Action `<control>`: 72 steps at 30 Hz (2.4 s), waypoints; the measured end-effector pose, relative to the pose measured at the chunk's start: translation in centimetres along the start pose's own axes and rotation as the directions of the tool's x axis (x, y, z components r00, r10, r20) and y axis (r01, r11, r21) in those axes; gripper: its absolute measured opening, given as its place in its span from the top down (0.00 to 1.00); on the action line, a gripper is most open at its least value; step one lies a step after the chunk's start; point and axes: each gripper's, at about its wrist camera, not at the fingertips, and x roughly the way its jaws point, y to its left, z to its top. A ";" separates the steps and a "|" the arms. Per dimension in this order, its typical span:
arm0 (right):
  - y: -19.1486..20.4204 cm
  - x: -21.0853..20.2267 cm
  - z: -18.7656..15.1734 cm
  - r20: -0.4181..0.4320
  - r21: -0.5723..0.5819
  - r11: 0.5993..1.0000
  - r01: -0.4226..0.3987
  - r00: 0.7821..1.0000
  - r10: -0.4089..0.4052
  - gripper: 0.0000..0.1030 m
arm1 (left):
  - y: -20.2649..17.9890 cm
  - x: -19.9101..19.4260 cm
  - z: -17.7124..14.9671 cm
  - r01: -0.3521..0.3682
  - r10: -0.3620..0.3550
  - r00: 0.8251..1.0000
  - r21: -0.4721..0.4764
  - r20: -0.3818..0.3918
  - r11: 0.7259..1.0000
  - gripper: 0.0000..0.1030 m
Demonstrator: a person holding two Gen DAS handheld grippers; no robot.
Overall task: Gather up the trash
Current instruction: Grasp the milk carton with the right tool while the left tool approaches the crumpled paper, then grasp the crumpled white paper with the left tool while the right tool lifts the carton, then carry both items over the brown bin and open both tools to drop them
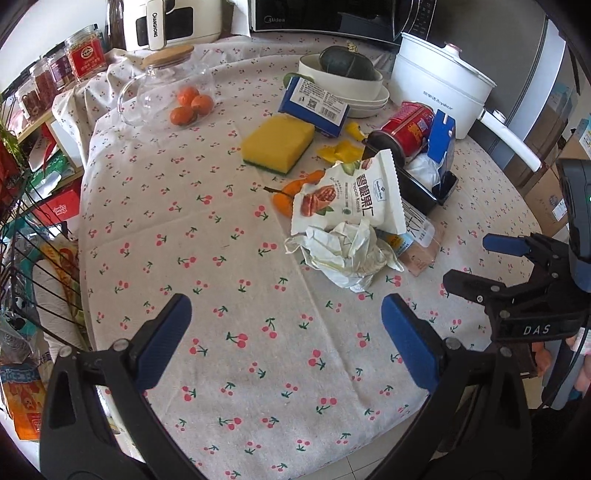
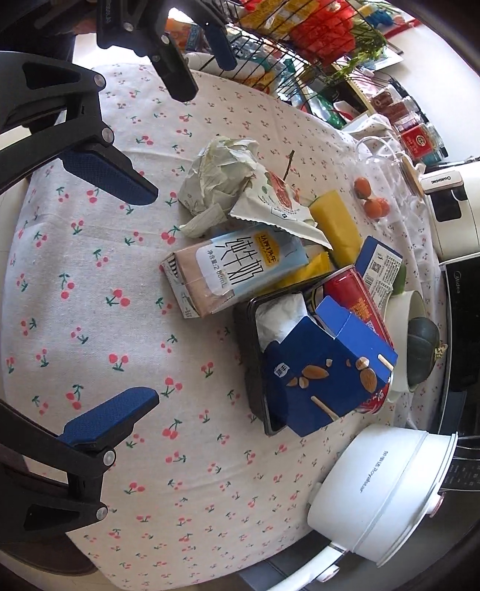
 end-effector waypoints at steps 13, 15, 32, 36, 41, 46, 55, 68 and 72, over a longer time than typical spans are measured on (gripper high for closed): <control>0.3 3.5 1.8 -0.048 -0.031 0.997 -0.077 0.996 0.075 0.45 | -0.6 2.2 2.0 0.135 -0.137 0.990 -0.037 -0.044 0.990 0.05; 0.1 2.7 1.2 -0.060 -0.015 0.996 -0.084 0.995 0.083 0.45 | -0.9 3.1 2.0 0.156 -0.160 0.985 -0.060 -0.062 0.986 0.07; -5.3 -5.3 -5.2 -0.067 0.056 0.998 -0.009 0.998 0.013 0.46 | -0.9 7.1 1.4 0.243 -0.266 0.961 -0.230 -0.076 0.942 0.38; -6.2 -6.7 -6.3 -0.049 0.079 0.997 -0.001 0.999 0.005 0.46 | -1.7 6.3 1.3 0.272 -0.288 0.956 -0.200 -0.058 0.941 0.56; -7.3 -8.4 -7.2 -0.013 0.111 0.994 -0.002 1.000 0.003 0.46 | -2.6 5.4 1.2 0.288 -0.298 0.954 -0.158 -0.042 0.944 0.70; -8.6 -9.8 -7.8 0.020 0.146 0.989 0.009 1.000 -0.012 0.46 | -3.2 4.2 0.9 0.297 -0.301 0.953 -0.117 -0.021 0.948 0.73; -10.8 -12.7 -8.7 0.079 0.195 0.980 0.029 0.996 -0.046 0.49 | -5.0 1.9 -0.2 0.347 -0.348 0.938 -0.046 -0.012 0.937 0.73; -16.5 -18.1 -12.9 0.170 0.322 0.943 0.080 0.975 -0.141 0.50 | -12.3 0.7 -1.5 0.421 -0.418 0.907 0.109 -0.055 0.900 0.73; -19.3 -20.1 -15.7 0.180 0.384 0.917 0.112 0.964 -0.193 0.50 | -15.3 0.6 -1.9 0.452 -0.446 0.892 0.153 -0.074 0.879 0.73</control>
